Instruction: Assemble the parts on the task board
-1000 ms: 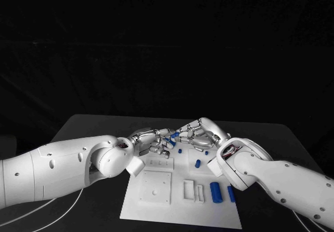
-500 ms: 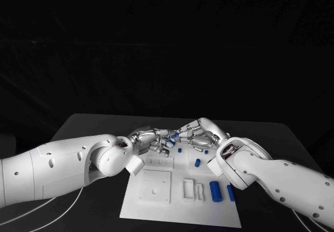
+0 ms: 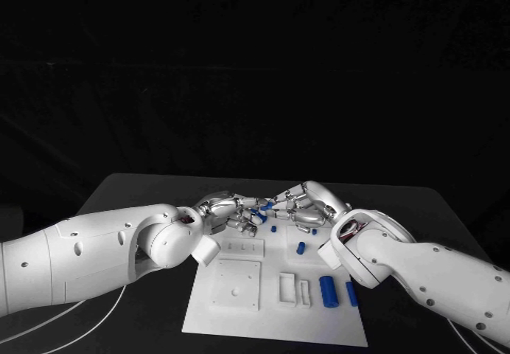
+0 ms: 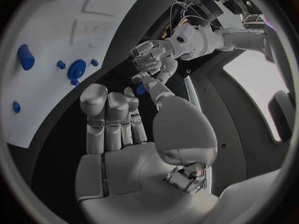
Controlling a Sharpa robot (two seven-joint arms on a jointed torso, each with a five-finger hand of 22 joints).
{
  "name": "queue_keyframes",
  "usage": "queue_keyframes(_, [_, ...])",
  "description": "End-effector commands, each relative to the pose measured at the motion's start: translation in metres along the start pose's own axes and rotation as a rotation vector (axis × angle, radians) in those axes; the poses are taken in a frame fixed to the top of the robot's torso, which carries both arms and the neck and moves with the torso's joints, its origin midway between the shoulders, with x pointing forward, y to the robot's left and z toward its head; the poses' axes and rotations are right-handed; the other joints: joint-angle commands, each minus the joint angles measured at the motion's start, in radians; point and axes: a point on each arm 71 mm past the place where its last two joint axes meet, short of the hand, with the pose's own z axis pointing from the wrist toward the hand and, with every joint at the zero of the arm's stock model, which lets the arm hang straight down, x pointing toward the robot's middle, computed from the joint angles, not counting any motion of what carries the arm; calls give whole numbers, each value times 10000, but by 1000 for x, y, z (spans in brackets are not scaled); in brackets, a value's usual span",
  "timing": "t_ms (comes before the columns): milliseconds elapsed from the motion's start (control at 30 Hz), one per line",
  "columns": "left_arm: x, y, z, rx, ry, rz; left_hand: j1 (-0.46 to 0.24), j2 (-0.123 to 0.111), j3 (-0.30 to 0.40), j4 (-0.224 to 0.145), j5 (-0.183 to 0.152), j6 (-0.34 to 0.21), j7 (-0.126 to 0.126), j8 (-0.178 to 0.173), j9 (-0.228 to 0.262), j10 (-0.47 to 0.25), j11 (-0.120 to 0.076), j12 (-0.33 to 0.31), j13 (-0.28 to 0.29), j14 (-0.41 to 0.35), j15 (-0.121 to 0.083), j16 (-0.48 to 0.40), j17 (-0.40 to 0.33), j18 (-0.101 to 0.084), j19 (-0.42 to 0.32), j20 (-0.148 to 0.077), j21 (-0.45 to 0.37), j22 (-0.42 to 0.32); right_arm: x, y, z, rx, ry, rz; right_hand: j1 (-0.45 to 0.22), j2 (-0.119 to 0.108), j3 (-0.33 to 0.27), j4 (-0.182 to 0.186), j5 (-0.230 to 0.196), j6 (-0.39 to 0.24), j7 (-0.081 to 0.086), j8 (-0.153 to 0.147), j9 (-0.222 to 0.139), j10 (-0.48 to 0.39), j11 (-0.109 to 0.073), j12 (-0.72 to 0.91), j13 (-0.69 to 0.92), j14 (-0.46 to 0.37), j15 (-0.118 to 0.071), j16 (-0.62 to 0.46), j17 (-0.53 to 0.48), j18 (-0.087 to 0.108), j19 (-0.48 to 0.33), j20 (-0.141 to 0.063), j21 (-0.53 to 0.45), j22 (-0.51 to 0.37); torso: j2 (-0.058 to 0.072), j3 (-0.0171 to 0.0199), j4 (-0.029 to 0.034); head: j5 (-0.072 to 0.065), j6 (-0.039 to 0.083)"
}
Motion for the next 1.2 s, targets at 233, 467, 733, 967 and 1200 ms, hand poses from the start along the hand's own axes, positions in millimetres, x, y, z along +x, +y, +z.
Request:
queue_keyframes(233, [-10,-2,0,-36,-1274,1208,-261,-457,678,-1069,828,1897,-1040,-837,-392,476,-238,683,279,223,-180,26,63,-39,-126,-168,655,242,-5,-7,-1,176,-121,95,717,-11,-2826,1131,-238,-1739,253,-69,-57,-443,206,-27,-335,-204,162,-130,-200,268,104,231,-579,849,5,15,1,-36,5])
queue_keyframes(467, [-22,-2,-1,-550,-2057,2452,-532,-628,1283,-1290,312,2307,-1096,-1276,-433,480,-310,1031,354,410,-246,88,139,-15,-160,-221,1091,229,-15,-15,-4,249,-537,347,902,-7,-3323,1544,-96,-1627,243,-71,-56,-481,199,47,-471,-227,159,-150,-305,271,126,230,-726,842,-8,36,-11,-21,-26])
queue_keyframes(733, [-33,-7,1,-1214,-2531,3594,-586,-705,1332,-1141,164,2660,-1188,-1564,-406,493,-373,1371,419,612,-303,105,190,-38,-82,-269,1246,205,-30,-29,-8,617,-937,435,913,214,-3459,1259,405,-1386,218,-58,-45,-499,180,47,-544,-233,144,-178,-364,259,136,215,-792,839,-39,45,-23,-4,-110])
queue_keyframes(967, [-33,-12,8,-2331,-2560,4962,-565,-672,1282,-934,-211,2980,-1308,-1584,-574,498,-440,1972,595,903,-398,206,280,-73,144,-347,1273,189,-42,-40,-10,921,-1254,443,897,303,-3492,1087,798,-1288,205,-55,-43,-496,165,52,-563,-232,134,-182,-379,255,143,206,-816,838,-112,108,-90,33,-241])
queue_keyframes(1200, [-29,-13,15,-3405,-2752,6143,-625,-611,1272,-693,-224,3359,-1461,-1525,-410,481,-558,2954,987,1165,-528,656,562,-73,421,-453,1481,211,-51,-44,-10,1070,-1434,409,881,345,-3514,1013,1047,-1254,202,-56,-42,-523,161,18,-602,-247,132,-201,-396,257,132,205,-875,827,-186,137,-153,39,-403])
